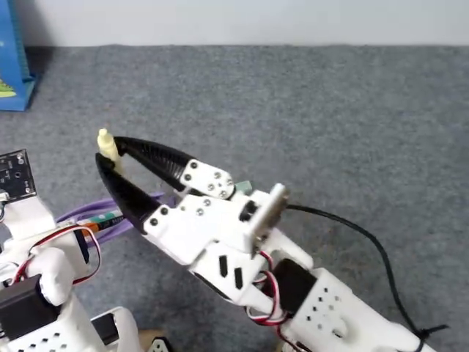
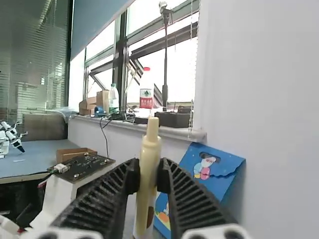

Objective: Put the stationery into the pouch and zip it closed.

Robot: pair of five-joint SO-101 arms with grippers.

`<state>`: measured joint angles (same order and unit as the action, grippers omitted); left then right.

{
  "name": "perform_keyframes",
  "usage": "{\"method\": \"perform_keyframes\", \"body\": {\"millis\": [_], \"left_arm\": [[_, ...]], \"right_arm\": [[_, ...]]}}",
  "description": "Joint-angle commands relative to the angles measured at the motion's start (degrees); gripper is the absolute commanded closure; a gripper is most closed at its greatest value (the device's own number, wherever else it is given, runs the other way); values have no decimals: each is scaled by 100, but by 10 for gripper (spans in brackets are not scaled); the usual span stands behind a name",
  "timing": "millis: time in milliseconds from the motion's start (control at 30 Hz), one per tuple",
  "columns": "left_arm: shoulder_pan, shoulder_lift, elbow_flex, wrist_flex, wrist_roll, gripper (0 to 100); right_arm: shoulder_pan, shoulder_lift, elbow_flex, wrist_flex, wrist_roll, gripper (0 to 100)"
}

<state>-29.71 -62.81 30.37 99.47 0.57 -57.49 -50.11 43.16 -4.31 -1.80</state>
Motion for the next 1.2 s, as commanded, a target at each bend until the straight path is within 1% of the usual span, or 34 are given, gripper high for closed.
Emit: {"method": "perform_keyframes", "body": {"millis": [0, 167, 233, 333, 467, 533, 667, 733, 833, 967, 1067, 1167], "left_arm": [[-35, 44, 13, 97, -26, 987], [-35, 44, 13, 97, -26, 987], [-35, 44, 13, 97, -26, 987], [-35, 44, 13, 97, -26, 987], [-35, 44, 13, 97, -26, 987], [-35, 44, 13, 97, -26, 987], [-35, 44, 13, 97, -26, 987], [-35, 44, 13, 97, -26, 987], [-35, 44, 13, 97, -26, 987], [-35, 44, 13, 97, -26, 987], [-35, 44, 13, 97, -26, 987], [-35, 44, 13, 97, -26, 987]], "right_arm": [[-31, 75, 334, -462, -70, 991], [-57, 127, 1433, -1464, 431, 991], [-40, 84, 1829, -1692, 492, 991], [-31, 75, 2145, -1771, 510, 991], [-66, 75, 2207, -1666, 510, 989], [-66, 66, 2092, -1218, 510, 968], [-66, -391, 1802, 13, 475, 812], [-31, -796, 1521, 884, 475, 761], [180, -1253, 835, 2475, 387, 772], [936, -1437, -88, 4084, -404, 791], [1393, -1437, -431, 4840, -607, 791], [1464, -1490, -492, 5209, -633, 794]]}}
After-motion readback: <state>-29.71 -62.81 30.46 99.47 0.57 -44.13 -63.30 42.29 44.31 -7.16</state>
